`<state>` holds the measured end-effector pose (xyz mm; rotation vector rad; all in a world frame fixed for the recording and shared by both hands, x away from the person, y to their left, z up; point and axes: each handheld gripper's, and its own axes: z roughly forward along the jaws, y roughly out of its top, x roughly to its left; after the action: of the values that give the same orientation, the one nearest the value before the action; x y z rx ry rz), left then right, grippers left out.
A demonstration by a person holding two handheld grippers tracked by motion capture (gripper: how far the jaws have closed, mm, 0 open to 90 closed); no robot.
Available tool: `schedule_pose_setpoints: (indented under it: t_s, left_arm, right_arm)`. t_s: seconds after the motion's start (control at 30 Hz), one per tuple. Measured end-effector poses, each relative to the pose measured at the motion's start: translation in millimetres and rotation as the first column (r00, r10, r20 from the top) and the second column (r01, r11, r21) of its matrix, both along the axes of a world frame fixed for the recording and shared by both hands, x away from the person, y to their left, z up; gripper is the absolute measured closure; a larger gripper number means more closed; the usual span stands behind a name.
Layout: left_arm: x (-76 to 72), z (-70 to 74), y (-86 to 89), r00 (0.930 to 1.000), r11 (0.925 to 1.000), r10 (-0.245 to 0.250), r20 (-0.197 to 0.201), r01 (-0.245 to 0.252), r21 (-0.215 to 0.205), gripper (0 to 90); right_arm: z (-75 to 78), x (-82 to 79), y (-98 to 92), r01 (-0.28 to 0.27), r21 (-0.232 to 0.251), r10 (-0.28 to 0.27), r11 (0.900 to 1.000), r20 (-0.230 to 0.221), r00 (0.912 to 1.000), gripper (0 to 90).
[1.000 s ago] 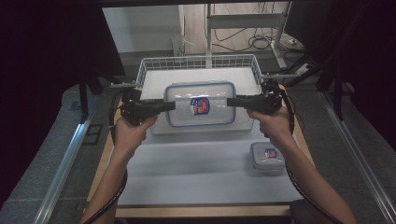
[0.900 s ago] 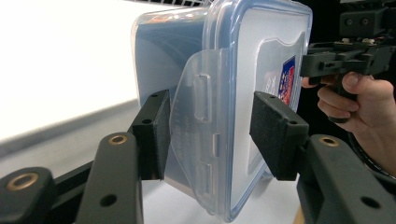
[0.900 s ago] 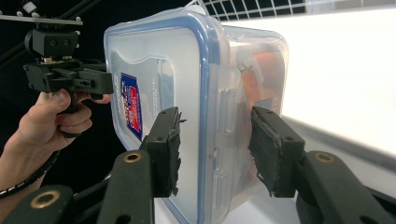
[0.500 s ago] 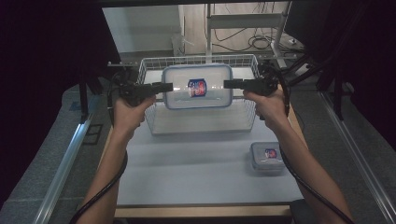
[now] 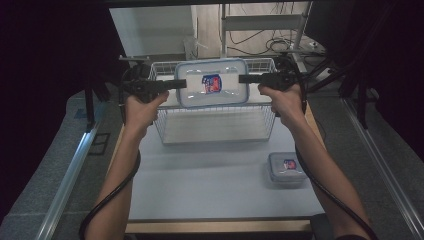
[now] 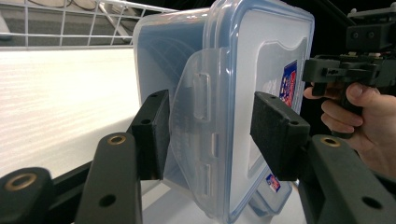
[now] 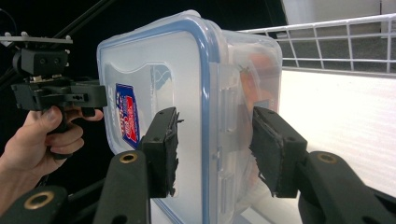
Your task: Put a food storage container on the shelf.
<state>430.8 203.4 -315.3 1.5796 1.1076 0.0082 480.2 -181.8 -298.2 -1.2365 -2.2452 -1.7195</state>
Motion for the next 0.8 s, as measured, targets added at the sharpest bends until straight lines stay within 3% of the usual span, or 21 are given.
schedule_pose_setpoints:
  t_s: [0.23,0.6,0.8]
  left_arm:
    - [9.5,1.1,0.9,0.9995,0.9996,0.022,-0.022,-0.022,-0.018,48.2]
    - [21.0,-7.6,1.4,0.9977,0.9949,0.063,-0.025,-0.065,-0.077,47.2]
    - [29.6,-13.0,0.9,0.995,0.993,0.092,-0.039,-0.095,-0.07,44.2]
  right_arm:
    - [-2.2,10.7,0.8,0.011,0.02,-0.01,1.0,-0.036,0.9993,52.0]
    - [-7.3,20.3,2.2,0.053,0.048,-0.051,0.997,-0.035,0.9981,49.9]
    - [-7.5,26.3,7.2,0.098,0.008,-0.098,0.995,-0.009,0.9951,50.0]
